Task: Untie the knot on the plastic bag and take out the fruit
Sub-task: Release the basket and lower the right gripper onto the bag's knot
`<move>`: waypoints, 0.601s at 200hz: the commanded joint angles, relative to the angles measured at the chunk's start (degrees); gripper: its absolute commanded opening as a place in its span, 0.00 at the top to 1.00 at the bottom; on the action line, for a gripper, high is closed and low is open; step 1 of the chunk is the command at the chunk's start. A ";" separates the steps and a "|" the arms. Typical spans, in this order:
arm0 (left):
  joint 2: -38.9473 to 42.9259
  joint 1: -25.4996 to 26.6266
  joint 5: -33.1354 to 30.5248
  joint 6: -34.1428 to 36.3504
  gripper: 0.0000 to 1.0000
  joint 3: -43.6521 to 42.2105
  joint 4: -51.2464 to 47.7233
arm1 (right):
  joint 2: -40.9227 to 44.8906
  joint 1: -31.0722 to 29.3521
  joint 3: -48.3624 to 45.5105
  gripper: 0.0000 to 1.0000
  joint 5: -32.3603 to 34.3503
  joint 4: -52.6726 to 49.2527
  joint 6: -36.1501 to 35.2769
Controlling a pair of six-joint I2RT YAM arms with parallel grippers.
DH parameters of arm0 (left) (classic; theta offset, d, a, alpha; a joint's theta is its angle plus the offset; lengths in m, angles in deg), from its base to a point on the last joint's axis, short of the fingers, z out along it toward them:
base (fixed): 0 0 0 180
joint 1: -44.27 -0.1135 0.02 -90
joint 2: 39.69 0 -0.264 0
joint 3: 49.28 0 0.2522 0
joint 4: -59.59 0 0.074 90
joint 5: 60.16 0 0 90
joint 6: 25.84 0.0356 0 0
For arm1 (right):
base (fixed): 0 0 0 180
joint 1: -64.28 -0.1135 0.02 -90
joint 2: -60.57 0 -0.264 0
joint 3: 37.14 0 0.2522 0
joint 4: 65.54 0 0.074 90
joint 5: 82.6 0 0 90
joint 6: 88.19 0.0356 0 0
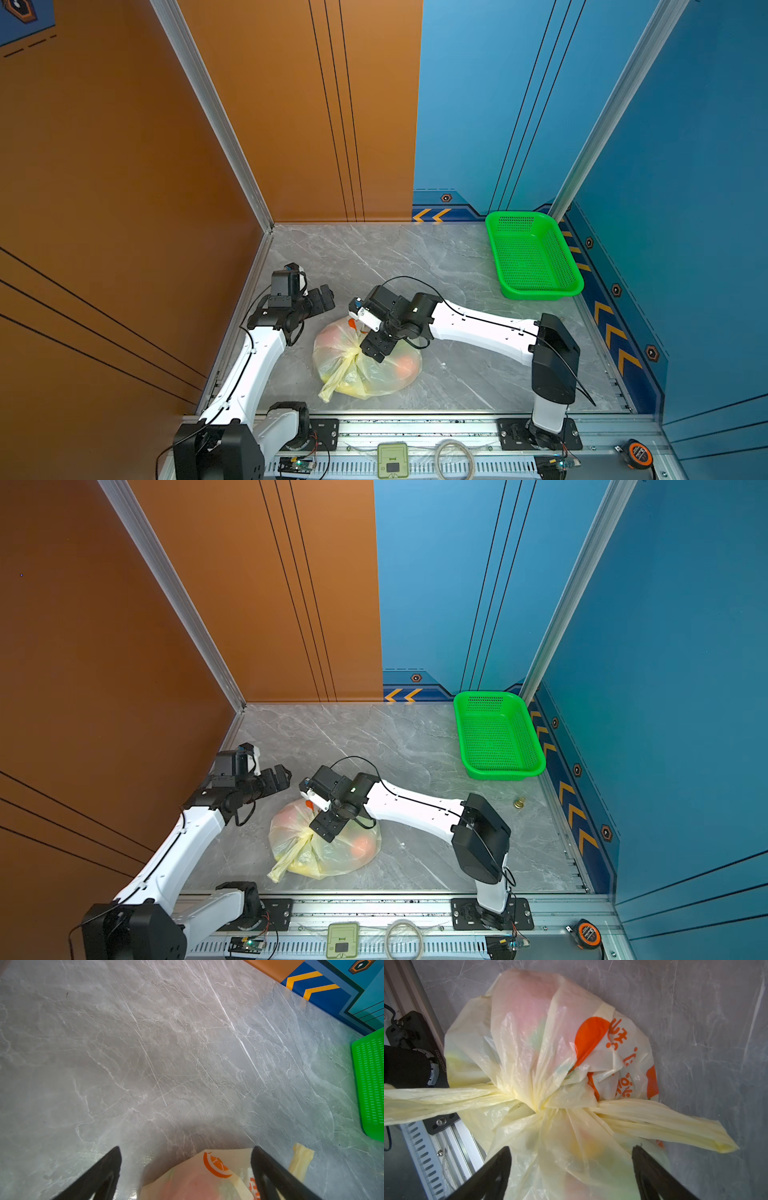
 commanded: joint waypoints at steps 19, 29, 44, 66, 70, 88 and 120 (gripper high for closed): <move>1.60 -0.89 0.74 -0.72 0.02 -1.41 -1.30 | -4.16 -1.97 3.41 0.07 4.39 1.93 -2.57; 1.52 -0.98 0.62 -0.72 0.02 -1.48 -1.24 | -4.96 -2.23 3.58 0.06 5.39 2.05 -3.00; 1.35 -1.07 0.54 -0.72 0.02 -1.40 -1.24 | -6.02 -2.36 3.67 0.06 6.57 2.90 -3.47; 0.92 -1.33 0.45 -0.55 0.02 -0.97 -1.25 | -7.29 -2.31 3.73 0.11 8.29 4.27 -4.15; 0.83 -1.32 0.42 -0.54 0.02 -0.92 -1.25 | -7.52 -2.24 3.75 0.12 8.33 4.49 -4.22; 0.39 -1.51 0.36 -0.41 0.02 -0.65 -1.15 | -8.46 -2.22 3.75 0.23 7.86 4.86 -4.58; -0.01 -1.62 0.49 -0.20 0.02 -0.43 -1.16 | -8.26 -2.10 1.02 0.65 5.77 6.81 -3.60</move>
